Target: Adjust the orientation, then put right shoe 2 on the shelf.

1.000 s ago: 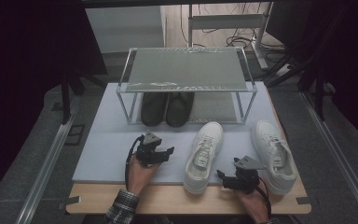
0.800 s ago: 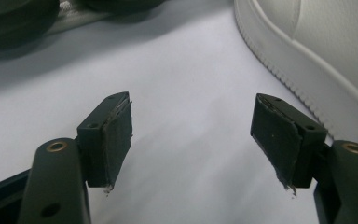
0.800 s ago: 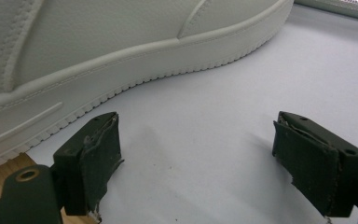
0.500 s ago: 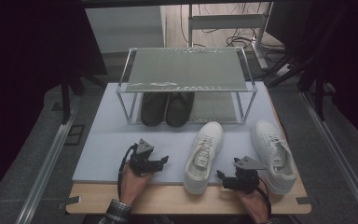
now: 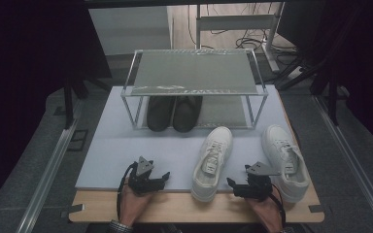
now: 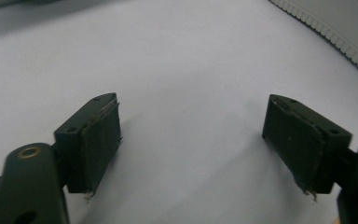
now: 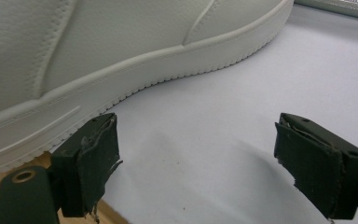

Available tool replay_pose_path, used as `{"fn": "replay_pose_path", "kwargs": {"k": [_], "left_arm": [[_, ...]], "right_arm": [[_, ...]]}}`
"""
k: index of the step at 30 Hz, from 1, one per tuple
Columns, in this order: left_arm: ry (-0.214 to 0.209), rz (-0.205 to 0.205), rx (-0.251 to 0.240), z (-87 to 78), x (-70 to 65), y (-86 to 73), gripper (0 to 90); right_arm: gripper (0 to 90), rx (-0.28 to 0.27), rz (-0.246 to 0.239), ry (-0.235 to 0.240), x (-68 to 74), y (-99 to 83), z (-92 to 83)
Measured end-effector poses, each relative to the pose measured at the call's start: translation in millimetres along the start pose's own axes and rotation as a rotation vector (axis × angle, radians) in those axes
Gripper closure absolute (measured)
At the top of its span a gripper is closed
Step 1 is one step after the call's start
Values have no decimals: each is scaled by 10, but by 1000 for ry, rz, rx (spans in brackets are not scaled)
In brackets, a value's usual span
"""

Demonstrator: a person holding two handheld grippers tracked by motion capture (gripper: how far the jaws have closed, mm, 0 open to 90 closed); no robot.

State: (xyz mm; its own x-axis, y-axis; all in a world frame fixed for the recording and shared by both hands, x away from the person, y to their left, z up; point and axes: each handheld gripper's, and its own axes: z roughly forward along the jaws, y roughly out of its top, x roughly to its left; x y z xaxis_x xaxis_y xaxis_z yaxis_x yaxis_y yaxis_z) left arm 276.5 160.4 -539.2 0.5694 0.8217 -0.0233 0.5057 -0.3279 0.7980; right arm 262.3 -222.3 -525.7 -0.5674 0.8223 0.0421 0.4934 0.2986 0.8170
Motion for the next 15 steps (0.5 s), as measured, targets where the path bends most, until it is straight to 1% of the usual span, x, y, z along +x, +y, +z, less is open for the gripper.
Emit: {"fn": "replay_pose_path", "kwargs": {"k": [2,8,11,15], "left_arm": [[-4,0,2,3,3,3,178],[-2,1,2,5,1,3,173],[-2,1,2,5,0,3,174],[-1,0,1,5,-1,3,174]], "right_arm": [[122,4,3,19,-3,18,-28],[114,22,4,25,4,84,-79],[165,30,11,43,2,120,-119],[252,31,10,57,-10,138,-161]]}}
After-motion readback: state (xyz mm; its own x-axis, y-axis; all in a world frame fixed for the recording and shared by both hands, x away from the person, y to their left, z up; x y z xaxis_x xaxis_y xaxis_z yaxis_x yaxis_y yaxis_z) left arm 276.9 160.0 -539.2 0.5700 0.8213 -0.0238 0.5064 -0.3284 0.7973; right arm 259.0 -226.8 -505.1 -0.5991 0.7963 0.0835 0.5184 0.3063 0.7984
